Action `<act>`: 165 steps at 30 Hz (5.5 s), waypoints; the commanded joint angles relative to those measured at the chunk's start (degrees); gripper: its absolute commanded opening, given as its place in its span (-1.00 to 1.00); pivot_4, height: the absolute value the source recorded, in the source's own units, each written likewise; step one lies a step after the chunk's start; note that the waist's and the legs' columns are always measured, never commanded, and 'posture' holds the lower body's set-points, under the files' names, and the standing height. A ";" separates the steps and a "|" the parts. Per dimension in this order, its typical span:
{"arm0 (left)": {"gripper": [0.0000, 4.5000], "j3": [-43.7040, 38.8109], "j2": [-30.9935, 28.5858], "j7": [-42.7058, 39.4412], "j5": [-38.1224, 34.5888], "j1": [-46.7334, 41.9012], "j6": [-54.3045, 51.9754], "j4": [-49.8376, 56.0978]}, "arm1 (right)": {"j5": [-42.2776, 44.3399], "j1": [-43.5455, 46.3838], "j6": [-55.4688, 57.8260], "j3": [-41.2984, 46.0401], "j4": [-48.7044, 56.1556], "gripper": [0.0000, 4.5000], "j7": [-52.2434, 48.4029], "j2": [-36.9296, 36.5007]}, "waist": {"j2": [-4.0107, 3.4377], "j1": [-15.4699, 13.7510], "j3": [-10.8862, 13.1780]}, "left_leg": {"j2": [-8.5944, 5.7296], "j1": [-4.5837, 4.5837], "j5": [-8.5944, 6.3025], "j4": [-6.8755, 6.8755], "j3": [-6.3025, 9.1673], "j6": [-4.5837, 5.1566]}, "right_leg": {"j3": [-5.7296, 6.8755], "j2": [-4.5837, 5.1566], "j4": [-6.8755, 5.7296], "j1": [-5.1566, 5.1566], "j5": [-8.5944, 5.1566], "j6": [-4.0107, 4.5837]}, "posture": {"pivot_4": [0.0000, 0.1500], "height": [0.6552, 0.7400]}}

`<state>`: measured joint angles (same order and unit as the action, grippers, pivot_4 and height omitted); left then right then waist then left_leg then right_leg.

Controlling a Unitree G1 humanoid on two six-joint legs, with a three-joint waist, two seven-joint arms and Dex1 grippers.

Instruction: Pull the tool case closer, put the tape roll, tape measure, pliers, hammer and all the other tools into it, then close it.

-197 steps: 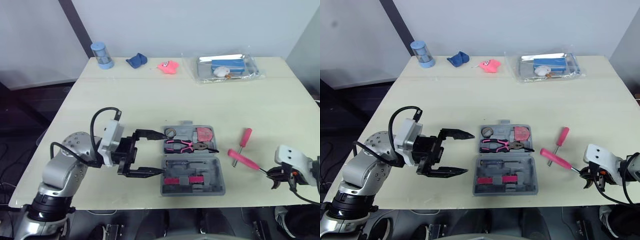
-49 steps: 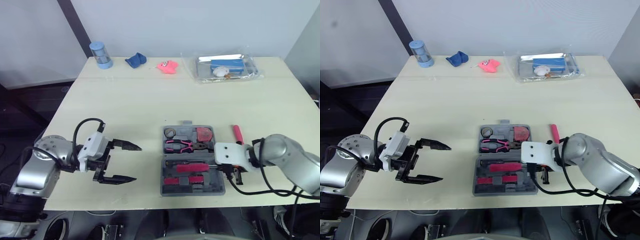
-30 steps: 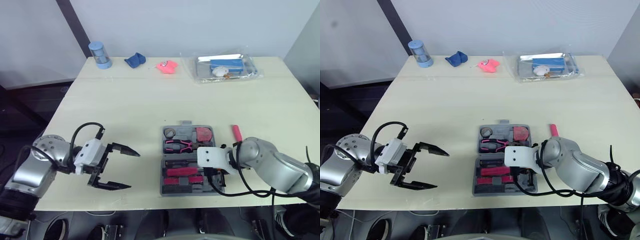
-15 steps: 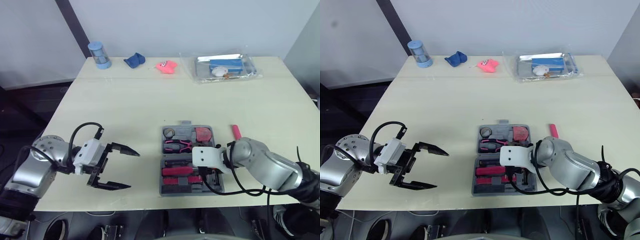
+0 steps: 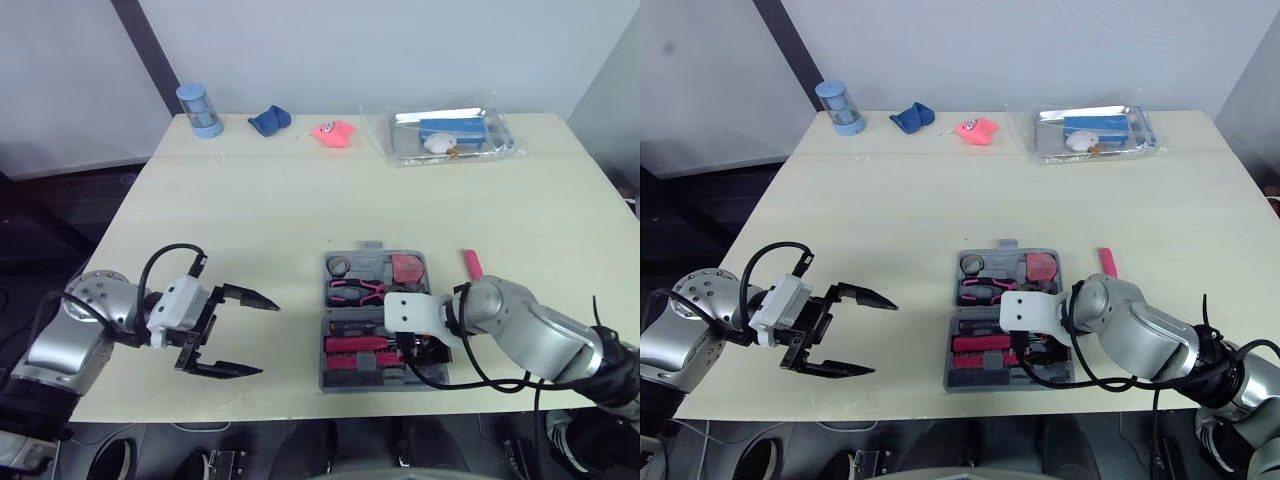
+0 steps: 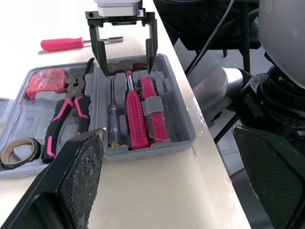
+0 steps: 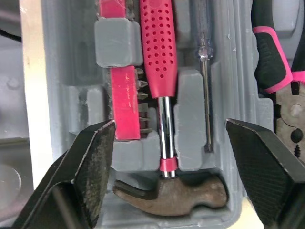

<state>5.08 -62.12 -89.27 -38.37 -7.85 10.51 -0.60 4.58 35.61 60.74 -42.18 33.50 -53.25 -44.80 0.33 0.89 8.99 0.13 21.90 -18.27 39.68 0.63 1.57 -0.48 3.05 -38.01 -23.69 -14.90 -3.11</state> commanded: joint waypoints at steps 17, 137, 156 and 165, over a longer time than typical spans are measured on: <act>1.00 -0.74 0.59 -3.23 -0.13 -0.67 -0.25 0.81 | 2.42 -16.98 -37.28 13.19 -16.10 -0.93 -1.07 9.96 | 0.11 -0.02 -0.06 | 0.01 -0.04 0.00 -0.01 -0.03 0.00 | -0.02 -0.04 -0.02 0.02 0.00 0.00 | 1.00 1.00; 1.00 -13.64 13.37 0.38 -0.81 -2.44 -22.29 13.50 | 13.35 -44.27 -36.88 47.94 -11.18 -0.83 -0.27 -2.59 | -0.29 -0.18 -0.72 | 0.04 -0.26 -0.13 -0.15 -0.20 0.23 | -0.28 -0.09 0.04 0.16 0.08 0.12 | 1.00 1.00; 1.00 -6.70 1.79 -3.23 0.00 6.32 -3.36 8.94 | 5.06 -24.75 -20.40 18.56 8.77 -0.83 -3.77 -8.60 | 0.14 -0.15 -0.53 | 0.09 -0.19 -0.12 -0.06 -0.06 0.21 | -0.11 -0.07 0.06 0.15 0.08 0.13 | 1.00 1.00; 1.00 -2.65 -1.46 -3.23 -0.90 6.32 4.42 4.20 | -1.79 -13.67 -14.41 4.02 7.56 -0.83 -3.73 -1.90 | 0.13 -0.21 -0.50 | 0.09 -0.14 -0.12 -0.06 -0.04 0.21 | -0.05 -0.10 0.06 0.09 0.07 0.14 | 1.00 1.00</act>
<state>2.36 -62.48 -89.33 -38.36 -1.68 13.05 3.59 3.80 20.97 45.20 -36.87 39.82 -56.83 -46.89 0.46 0.68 8.49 0.22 21.78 -18.39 39.62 0.60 1.78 -0.52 2.95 -37.94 -23.62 -14.83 -2.98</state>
